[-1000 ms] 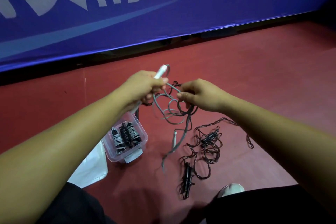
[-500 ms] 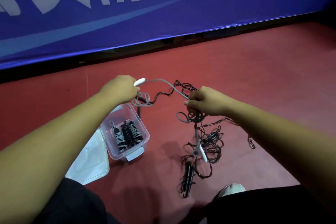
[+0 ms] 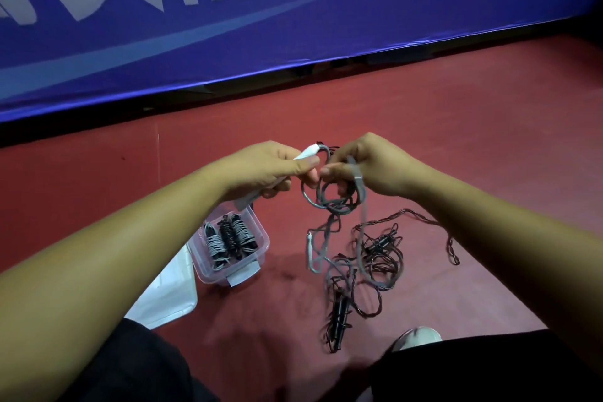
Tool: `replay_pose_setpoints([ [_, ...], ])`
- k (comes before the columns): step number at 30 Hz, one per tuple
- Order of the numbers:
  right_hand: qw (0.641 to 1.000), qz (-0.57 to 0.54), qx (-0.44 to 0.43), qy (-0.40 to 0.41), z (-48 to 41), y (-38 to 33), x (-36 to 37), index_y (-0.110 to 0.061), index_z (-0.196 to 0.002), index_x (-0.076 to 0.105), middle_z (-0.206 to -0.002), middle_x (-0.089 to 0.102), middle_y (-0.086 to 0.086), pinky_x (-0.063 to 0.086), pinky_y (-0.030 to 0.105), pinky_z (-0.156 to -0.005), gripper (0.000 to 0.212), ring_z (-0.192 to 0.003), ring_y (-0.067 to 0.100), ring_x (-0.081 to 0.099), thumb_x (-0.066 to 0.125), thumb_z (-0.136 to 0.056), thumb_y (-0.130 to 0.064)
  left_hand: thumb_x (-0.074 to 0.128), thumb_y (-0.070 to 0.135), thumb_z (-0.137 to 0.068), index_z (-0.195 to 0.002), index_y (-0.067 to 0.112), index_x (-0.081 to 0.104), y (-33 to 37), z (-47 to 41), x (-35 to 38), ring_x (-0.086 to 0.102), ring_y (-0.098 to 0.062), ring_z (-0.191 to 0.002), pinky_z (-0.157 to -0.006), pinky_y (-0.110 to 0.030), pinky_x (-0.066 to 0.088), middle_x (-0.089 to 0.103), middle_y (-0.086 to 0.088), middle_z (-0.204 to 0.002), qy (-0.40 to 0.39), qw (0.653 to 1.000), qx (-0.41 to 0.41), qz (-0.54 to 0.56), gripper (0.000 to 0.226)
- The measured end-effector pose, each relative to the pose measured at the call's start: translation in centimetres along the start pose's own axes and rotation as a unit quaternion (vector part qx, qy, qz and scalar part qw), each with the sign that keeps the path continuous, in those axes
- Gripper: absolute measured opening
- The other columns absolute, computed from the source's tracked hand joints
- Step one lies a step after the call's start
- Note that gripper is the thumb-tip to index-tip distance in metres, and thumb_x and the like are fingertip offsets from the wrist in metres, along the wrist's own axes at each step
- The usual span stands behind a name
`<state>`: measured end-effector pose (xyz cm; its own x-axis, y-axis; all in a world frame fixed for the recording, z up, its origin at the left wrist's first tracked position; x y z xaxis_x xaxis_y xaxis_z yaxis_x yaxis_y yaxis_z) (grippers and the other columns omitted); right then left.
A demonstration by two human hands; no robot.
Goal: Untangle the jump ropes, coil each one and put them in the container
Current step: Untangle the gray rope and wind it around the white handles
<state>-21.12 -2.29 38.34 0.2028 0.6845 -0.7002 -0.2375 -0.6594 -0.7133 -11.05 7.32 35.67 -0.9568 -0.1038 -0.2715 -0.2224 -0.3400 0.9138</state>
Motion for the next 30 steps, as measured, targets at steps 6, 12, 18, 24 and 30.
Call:
replay_pose_setpoints([
  [6,0.992,0.117,0.042,-0.017,-0.8,0.2,0.8,-0.012,-0.068,0.067,-0.057,0.058,0.005,0.036,0.024,-0.047,0.023,-0.044,0.013,0.042,0.067,-0.091,-0.015,0.060,0.055,-0.087,-0.086,0.009,0.056,-0.4,-0.5,2.5,0.034,-0.011,-0.049,-0.037,-0.018,0.024,0.075,-0.013,-0.091,-0.004,0.991,-0.062,0.119,0.046],
  [12,0.993,0.072,0.090,-0.026,-0.5,1.4,1.6,-0.010,-0.082,0.070,-0.070,0.066,0.007,0.036,0.023,-0.050,0.002,-0.055,0.011,0.046,0.071,-0.081,-0.009,0.072,0.020,-0.088,-0.085,0.011,0.060,-0.8,-0.7,3.0,0.034,-0.008,-0.043,-0.038,-0.018,0.025,0.075,-0.009,-0.077,0.015,0.996,-0.055,0.062,0.015],
  [18,0.998,0.030,0.051,0.004,-0.2,1.7,0.0,-0.015,-0.087,0.073,-0.065,0.066,-0.008,0.042,0.016,-0.056,0.007,-0.054,-0.001,0.053,0.073,-0.090,-0.022,0.054,0.009,-0.098,-0.082,0.013,0.053,-0.6,-1.3,-1.8,0.026,-0.005,-0.036,-0.034,-0.013,0.019,0.046,0.001,-0.051,0.130,0.983,-0.042,0.119,0.017],
  [24,0.987,0.126,0.099,-0.019,0.4,6.0,0.3,-0.015,-0.087,0.075,-0.068,0.068,-0.002,0.044,0.027,-0.058,0.034,-0.057,0.007,0.055,0.059,-0.098,-0.043,0.042,0.001,-0.098,-0.077,0.014,0.047,-2.2,-0.6,-7.1,0.022,-0.002,-0.032,-0.032,-0.013,0.015,0.039,0.007,-0.040,0.253,0.945,-0.064,0.196,0.025],
  [30,0.976,0.163,0.136,0.048,1.1,8.7,-2.0,-0.015,-0.082,0.075,-0.069,0.070,0.001,0.045,0.027,-0.058,0.028,-0.057,0.011,0.057,0.062,-0.097,-0.035,0.040,0.013,-0.105,-0.075,0.014,0.046,-6.7,-1.5,-10.1,0.019,-0.001,-0.027,-0.031,-0.012,0.014,0.033,0.010,-0.031,0.307,0.928,-0.141,0.159,0.031],
])
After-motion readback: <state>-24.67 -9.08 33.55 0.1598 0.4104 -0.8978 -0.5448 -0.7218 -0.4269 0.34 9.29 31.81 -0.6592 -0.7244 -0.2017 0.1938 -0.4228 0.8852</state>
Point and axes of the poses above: each hand's wrist, its own z-axis away from the middle knuckle, its own x-axis out of the palm, y = z × x, the point moved 8 cm from there along -z, towards the middle knuckle
